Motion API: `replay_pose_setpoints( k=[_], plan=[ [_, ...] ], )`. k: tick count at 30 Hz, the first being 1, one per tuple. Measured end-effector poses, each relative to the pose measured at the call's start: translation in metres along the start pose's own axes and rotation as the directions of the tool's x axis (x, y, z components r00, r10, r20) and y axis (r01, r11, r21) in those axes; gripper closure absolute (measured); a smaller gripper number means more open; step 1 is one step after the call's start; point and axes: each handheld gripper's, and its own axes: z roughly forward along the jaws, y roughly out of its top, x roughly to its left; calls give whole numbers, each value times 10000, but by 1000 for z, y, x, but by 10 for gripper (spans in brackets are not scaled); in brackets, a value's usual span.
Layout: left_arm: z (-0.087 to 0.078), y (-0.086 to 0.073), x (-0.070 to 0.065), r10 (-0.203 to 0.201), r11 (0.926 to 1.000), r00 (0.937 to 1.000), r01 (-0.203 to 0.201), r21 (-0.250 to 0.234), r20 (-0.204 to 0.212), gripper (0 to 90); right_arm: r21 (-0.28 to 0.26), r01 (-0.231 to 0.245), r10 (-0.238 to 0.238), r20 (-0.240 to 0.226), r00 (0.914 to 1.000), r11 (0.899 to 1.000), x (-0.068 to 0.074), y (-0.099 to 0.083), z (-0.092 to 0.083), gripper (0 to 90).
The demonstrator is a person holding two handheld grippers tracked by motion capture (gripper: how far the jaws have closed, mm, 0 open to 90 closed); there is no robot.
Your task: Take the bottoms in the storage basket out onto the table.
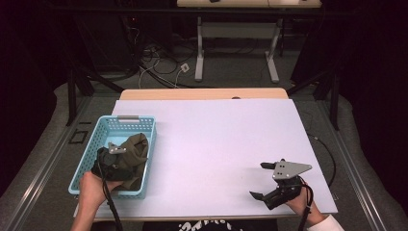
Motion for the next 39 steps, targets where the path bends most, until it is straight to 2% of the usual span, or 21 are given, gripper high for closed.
replay_pose_setpoints(
  k=[6,13,22,39],
  plan=[
    [-2,0,0,201,9997,9997,-199,-131,110,404,7,1,-1,3,10000,10000,0,0,0,2],
    [-6,-2,3,177,9992,9995,-167,-367,257,459,14,-3,3,15,10000,10000,0,0,0,3],
    [-12,-6,7,167,9976,9991,-141,-677,384,476,28,20,-20,32,10000,10000,0,0,0,3],
    [-18,-10,9,285,9913,9996,-294,-1282,-85,486,11,38,-38,70,10000,10000,0,0,-1,3]
  ],
)
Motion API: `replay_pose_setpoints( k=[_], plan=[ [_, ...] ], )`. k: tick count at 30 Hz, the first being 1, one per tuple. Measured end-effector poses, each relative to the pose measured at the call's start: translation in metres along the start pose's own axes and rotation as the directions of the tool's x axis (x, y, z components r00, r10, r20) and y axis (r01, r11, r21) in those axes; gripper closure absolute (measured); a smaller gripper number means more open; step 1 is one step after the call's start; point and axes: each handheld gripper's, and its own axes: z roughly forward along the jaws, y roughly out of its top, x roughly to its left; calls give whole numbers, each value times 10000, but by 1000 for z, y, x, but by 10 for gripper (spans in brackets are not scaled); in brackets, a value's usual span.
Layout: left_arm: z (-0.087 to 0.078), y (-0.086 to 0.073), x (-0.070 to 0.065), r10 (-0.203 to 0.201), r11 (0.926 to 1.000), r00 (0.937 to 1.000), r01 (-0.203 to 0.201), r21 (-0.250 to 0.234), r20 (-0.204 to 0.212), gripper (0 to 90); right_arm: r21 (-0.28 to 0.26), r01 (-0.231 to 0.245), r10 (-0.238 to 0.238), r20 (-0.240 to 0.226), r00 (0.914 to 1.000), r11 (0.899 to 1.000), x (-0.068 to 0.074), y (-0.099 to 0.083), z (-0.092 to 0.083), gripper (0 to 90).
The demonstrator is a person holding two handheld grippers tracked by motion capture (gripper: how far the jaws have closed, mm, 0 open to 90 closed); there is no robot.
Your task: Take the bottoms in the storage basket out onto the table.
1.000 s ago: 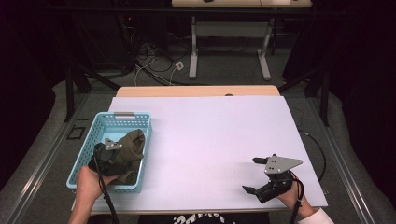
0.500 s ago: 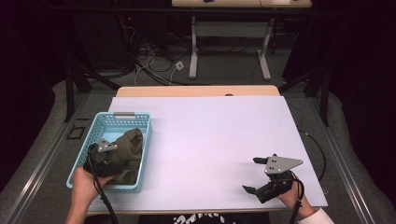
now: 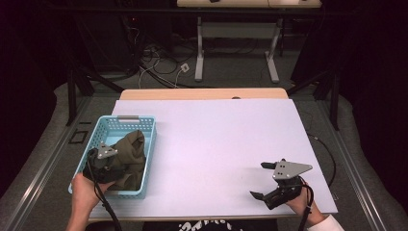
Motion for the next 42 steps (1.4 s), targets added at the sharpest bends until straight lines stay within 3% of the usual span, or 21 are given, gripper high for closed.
replay_pose_setpoints(
  k=[42],
  plan=[
    [-11,3,0,-156,9933,9979,83,-1152,-629,491,30,-17,17,23,10000,10000,0,0,1,4]
  ],
)
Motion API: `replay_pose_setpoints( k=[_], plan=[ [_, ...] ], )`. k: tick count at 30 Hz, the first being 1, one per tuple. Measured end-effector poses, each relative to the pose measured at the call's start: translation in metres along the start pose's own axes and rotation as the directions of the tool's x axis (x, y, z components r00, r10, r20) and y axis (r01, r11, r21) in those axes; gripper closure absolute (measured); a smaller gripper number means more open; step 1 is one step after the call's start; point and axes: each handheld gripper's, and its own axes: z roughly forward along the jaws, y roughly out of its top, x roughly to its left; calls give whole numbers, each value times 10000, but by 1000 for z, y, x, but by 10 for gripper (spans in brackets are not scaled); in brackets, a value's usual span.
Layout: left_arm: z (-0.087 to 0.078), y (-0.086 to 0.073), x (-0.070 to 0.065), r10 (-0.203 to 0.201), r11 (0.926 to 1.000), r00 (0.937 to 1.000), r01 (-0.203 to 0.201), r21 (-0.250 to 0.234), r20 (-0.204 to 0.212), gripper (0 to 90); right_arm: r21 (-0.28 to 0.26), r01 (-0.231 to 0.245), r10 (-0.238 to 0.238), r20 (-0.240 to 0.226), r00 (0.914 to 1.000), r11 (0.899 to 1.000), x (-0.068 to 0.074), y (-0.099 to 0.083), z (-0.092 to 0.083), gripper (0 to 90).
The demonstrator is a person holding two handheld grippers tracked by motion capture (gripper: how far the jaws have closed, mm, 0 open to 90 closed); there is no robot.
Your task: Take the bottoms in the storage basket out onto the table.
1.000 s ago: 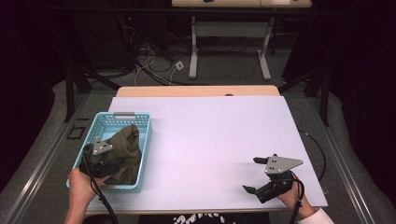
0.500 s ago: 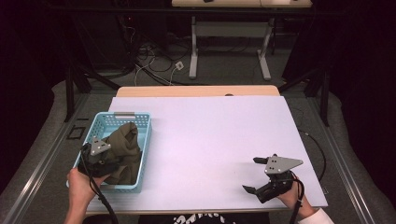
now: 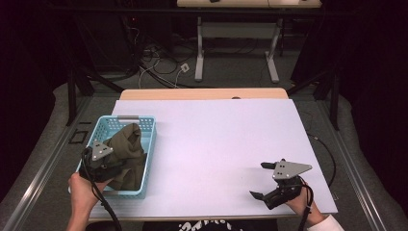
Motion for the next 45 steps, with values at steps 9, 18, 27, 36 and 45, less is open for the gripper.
replay_pose_setpoints(
  k=[9,18,27,36,45],
  plan=[
    [-2,3,0,24,9997,9998,-29,-232,-200,490,5,12,-12,28,10000,10000,0,0,0,5],
    [-4,7,1,-47,9987,9992,27,-516,-402,490,10,1,-1,51,10000,10000,0,0,0,5],
    [-5,10,4,-180,9966,9983,135,-807,-547,490,19,2,-2,52,10000,10000,0,0,0,6],
    [-7,14,7,-277,9942,9972,202,-1054,-701,491,45,-12,12,53,10000,10000,0,0,1,6],
    [-10,20,10,-388,9897,9955,264,-1411,-859,491,54,-17,17,63,10000,10000,0,0,1,7]
  ],
)
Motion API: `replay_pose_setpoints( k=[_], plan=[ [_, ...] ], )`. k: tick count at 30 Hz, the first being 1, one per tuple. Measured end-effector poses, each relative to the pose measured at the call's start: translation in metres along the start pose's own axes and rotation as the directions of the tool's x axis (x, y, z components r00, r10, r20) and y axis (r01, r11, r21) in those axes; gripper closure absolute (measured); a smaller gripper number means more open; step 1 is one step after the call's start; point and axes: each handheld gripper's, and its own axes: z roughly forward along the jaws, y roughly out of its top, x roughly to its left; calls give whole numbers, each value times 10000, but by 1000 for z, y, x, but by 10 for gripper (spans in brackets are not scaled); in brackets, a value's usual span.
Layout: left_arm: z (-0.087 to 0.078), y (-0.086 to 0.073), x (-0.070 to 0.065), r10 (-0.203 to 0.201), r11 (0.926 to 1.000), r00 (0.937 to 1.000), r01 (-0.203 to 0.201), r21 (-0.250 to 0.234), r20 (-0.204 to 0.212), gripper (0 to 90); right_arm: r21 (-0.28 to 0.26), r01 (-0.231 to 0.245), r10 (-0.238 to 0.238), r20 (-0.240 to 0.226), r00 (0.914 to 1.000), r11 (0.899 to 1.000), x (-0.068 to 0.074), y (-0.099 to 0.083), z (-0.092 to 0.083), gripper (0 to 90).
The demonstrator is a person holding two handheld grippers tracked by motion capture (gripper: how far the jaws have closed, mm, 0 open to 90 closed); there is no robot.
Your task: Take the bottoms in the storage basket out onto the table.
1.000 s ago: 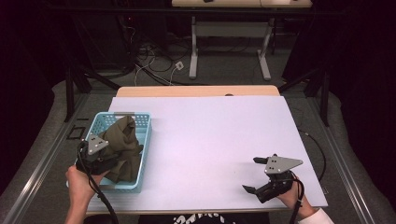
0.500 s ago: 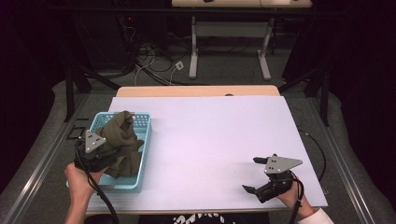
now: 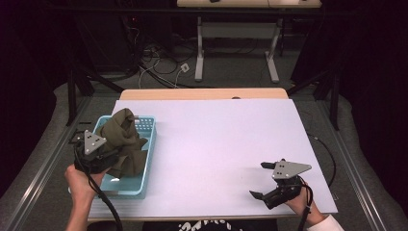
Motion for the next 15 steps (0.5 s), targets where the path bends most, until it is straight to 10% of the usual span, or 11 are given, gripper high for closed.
replay_pose_setpoints(
  k=[15],
  plan=[
    [2,8,1,67,9996,10000,-69,-287,-70,491,8,-15,15,59,10000,10000,0,0,0,18]
  ],
)
